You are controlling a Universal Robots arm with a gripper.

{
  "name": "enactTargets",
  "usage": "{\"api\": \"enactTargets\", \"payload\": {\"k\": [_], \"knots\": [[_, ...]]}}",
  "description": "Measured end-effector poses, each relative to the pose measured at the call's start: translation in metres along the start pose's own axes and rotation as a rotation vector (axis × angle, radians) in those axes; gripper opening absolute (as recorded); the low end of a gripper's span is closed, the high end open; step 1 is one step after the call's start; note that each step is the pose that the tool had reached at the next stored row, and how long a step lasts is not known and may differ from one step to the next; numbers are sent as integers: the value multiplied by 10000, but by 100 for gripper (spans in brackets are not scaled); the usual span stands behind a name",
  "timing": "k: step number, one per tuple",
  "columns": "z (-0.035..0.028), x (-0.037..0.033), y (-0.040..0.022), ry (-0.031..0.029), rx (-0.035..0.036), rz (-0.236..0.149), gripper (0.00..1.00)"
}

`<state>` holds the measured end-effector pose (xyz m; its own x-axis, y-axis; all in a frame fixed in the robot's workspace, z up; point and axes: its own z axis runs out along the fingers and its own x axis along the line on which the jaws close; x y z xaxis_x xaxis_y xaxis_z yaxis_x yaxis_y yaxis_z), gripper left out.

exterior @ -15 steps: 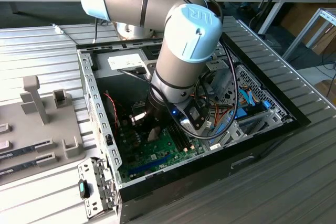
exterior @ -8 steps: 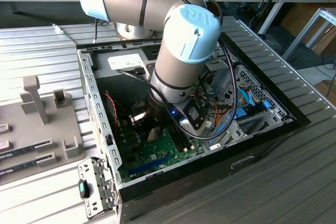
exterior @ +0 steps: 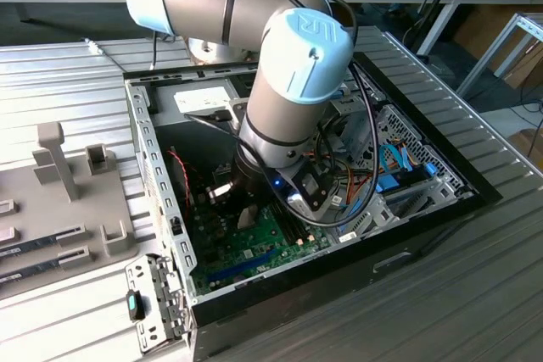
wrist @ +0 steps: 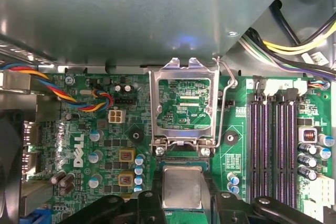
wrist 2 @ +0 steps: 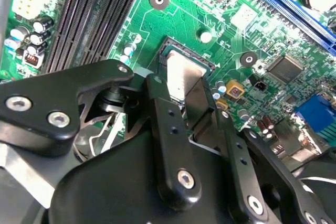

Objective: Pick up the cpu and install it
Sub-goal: 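Place the cpu into insertion slot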

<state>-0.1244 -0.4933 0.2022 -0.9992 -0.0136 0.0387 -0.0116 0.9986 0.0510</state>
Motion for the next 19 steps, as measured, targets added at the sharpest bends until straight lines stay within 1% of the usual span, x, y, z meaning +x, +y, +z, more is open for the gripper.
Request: {"api": "enactTargets", "payload": {"k": [4, 9, 10, 13, 17, 19], "knots": [[12, -25, -2, 13, 73, 2, 39], [13, -27, -2, 10, 70, 1, 40], [13, -28, -2, 11, 70, 1, 47], [11, -28, -2, 11, 72, 1, 47], [-55, -26, 1, 11, 72, 1, 47], [-63, -26, 2, 9, 70, 0, 47]]}}
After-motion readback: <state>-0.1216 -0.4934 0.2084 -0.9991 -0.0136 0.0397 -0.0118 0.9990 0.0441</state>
